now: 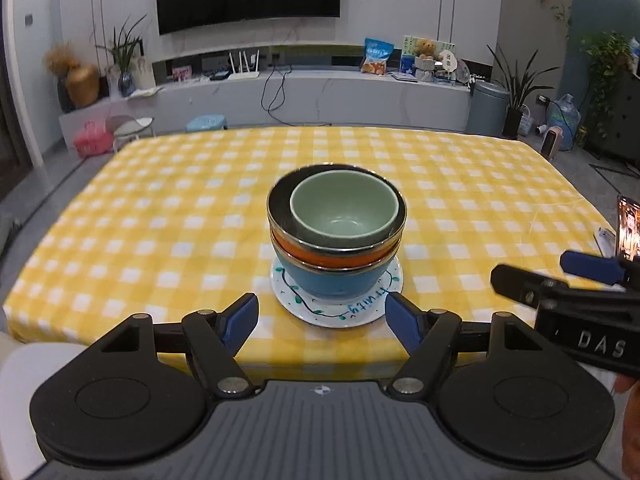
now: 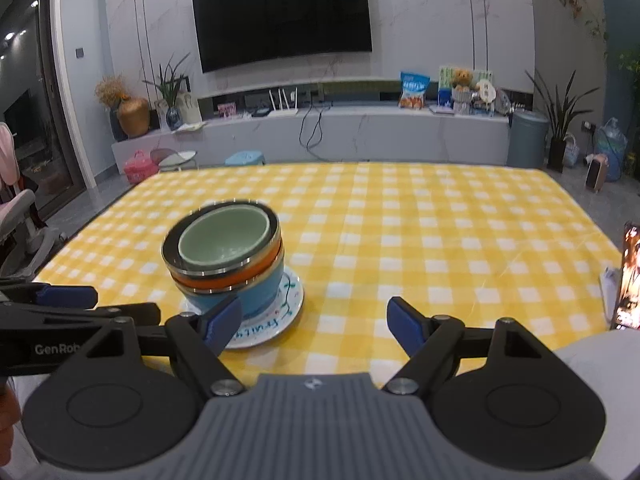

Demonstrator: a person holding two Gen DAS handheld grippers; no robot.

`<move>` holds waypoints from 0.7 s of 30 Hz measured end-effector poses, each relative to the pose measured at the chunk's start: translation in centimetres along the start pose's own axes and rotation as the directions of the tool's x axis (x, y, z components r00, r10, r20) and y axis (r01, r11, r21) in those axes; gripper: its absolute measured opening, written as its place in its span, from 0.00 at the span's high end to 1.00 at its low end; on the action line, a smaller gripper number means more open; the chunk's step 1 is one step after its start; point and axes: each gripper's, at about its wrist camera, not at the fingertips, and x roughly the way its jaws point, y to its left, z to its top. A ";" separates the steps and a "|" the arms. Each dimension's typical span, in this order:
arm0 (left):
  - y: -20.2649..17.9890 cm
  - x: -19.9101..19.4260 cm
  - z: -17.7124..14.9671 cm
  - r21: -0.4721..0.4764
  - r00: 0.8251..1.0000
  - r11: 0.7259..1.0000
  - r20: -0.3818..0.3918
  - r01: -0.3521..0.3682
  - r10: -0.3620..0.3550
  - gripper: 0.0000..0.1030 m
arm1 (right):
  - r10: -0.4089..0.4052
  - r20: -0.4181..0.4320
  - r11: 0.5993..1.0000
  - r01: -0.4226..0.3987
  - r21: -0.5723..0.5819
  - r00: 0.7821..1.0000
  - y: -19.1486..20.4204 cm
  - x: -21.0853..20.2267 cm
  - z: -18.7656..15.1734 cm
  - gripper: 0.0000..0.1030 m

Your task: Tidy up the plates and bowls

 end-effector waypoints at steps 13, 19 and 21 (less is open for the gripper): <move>0.6 1.9 -0.7 -0.015 0.999 1.000 -0.039 -0.006 0.005 0.18 | -0.015 -0.107 0.999 0.012 -0.031 0.994 0.9 3.0 -0.8 0.24; 1.0 2.0 -0.8 -0.031 0.999 1.000 -0.044 -0.001 0.000 0.18 | -0.019 -0.121 0.999 0.014 -0.042 0.992 1.1 3.1 -0.9 0.24; 1.0 2.0 -0.8 -0.033 0.999 0.999 -0.042 0.001 -0.002 0.18 | -0.020 -0.118 0.999 0.015 -0.046 0.993 1.3 3.1 -0.9 0.24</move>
